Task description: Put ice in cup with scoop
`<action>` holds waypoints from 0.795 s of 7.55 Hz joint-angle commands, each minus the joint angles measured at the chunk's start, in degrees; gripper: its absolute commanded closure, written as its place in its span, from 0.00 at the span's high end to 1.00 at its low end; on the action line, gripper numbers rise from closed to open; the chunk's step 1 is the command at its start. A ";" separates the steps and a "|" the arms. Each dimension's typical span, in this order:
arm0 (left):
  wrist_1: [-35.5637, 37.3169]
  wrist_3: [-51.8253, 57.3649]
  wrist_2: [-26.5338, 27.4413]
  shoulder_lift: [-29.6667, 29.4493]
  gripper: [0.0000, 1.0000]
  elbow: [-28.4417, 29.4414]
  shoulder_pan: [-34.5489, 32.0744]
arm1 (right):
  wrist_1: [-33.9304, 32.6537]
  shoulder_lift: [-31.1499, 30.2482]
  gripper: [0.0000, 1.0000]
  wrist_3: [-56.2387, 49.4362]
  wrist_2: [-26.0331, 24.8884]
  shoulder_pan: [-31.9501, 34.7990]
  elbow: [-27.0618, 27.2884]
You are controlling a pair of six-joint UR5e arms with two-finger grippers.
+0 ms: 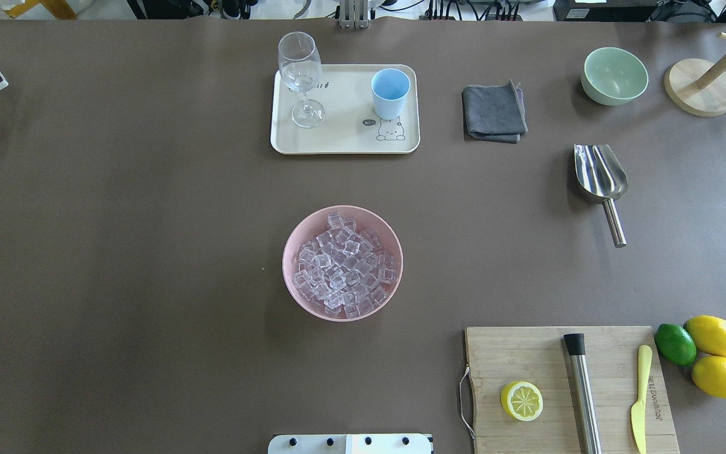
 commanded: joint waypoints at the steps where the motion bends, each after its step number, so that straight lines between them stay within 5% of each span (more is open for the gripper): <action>1: 0.11 0.00 -0.05 0.08 0.98 0.03 0.03 | -0.05 -0.14 1.00 -0.09 0.20 0.00 0.23; 6: -0.07 -0.18 0.13 -0.18 0.98 0.82 0.38 | -3.12 -0.14 1.00 0.00 1.25 0.26 1.63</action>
